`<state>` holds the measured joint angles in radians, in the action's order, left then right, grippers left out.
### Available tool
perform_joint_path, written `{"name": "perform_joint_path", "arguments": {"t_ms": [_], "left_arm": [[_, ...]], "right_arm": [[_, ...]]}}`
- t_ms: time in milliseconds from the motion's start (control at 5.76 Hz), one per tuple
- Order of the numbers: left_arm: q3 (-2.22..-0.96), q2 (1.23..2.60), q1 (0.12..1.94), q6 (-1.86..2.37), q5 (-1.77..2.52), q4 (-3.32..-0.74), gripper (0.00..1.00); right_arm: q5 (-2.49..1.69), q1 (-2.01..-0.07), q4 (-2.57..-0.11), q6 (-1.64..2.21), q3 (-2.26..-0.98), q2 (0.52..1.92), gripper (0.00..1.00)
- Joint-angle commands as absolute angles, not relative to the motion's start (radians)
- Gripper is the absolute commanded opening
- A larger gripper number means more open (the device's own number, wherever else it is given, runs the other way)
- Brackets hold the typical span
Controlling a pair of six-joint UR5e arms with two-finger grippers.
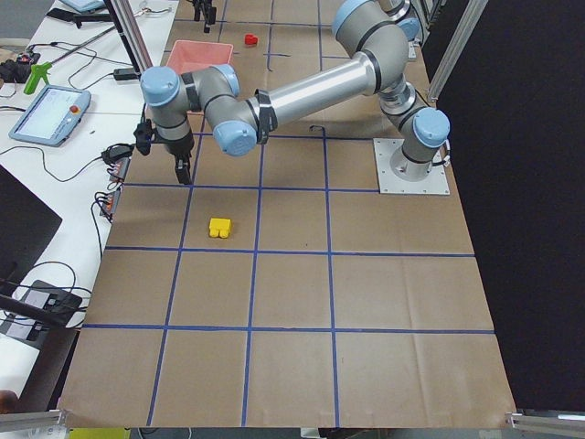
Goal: Put all blocks into box
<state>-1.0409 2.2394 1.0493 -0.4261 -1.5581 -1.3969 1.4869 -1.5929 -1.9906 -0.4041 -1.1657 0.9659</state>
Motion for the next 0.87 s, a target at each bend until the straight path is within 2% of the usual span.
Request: {"name": "perform_joint_path", "arguments": {"t_ms": [0,521,694], "left_arm": [[-1.128,2.292,1.011,-0.602,-1.574,-1.309,0.98],[-1.386,2.278,1.0,-0.708,-1.572,-1.02,0.98],[-1.406,2.278,0.99,-0.71,-1.566,-1.003,0.98]], "right_arm": [[1.566,-1.493,-1.882,-0.251,-1.189,0.976,1.0],[1.58,-1.456,-1.919,-0.124,-1.466,1.044,0.99],[1.589,-1.444,-2.118,-0.124,-1.564,1.051,0.99]]}}
